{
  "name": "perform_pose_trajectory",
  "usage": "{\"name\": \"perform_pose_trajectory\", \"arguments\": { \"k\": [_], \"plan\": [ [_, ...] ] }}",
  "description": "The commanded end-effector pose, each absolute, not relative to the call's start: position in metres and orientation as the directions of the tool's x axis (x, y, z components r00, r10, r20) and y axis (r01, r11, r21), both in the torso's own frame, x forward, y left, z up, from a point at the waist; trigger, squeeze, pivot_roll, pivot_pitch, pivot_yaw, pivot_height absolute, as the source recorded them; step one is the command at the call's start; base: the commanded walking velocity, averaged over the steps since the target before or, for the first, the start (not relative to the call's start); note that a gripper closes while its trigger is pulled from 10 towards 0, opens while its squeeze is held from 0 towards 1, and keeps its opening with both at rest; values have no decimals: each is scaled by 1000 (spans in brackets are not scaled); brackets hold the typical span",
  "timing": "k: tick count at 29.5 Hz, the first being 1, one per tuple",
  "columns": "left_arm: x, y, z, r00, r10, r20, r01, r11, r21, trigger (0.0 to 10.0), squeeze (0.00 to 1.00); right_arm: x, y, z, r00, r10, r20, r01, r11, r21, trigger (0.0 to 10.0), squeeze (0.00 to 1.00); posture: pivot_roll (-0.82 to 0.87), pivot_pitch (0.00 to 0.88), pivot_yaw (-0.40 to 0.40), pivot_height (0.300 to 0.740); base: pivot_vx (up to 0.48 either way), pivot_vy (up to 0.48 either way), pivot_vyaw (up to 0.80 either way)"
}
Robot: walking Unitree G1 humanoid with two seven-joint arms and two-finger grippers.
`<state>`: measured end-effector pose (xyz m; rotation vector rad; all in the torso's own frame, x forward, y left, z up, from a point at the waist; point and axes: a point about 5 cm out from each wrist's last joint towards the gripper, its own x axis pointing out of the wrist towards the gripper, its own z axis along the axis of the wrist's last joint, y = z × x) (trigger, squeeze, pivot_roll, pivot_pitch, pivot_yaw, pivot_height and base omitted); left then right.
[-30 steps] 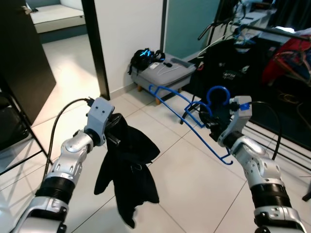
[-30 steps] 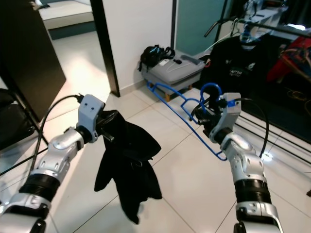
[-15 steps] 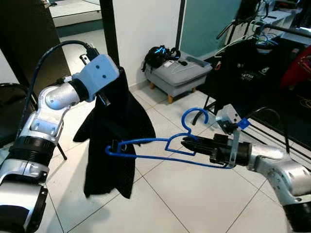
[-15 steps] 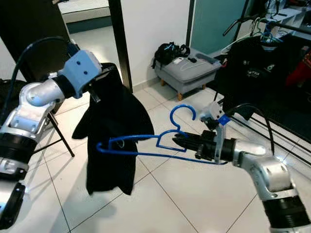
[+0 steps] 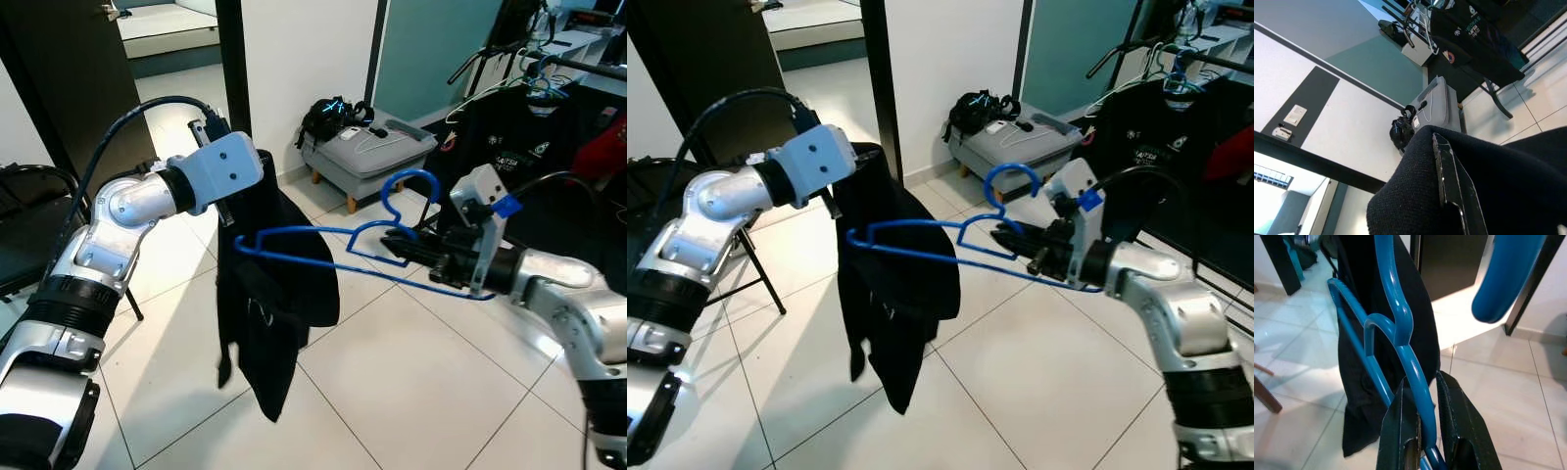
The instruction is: Hang hanger
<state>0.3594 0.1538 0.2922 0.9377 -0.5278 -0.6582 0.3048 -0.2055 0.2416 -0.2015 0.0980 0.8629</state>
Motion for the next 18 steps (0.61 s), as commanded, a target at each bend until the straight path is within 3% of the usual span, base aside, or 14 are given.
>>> {"name": "perform_pose_trajectory", "arguments": {
  "k": [1, 9, 18],
  "plan": [
    [357, 157, 295, 690, -713, 128, 251, 402, 881, 10000, 0, 299, -208, 242, 622, 758, -194, -783, 607, -139, 10000, 0, -49, 19, 5, 740, 0, 0, 0],
    [354, 153, 291, 674, -727, 132, 258, 399, 880, 10000, 0, 302, -227, 241, 696, 676, -242, -717, 676, -170, 10000, 0, -54, 23, 3, 740, 0, 0, 0],
    [342, 125, 291, 579, -803, 139, 297, 366, 882, 10000, 0, 315, -215, 240, 728, 651, -216, -684, 712, -160, 10000, 0, -46, 13, -4, 740, 0, 0, 0]
  ]
}}
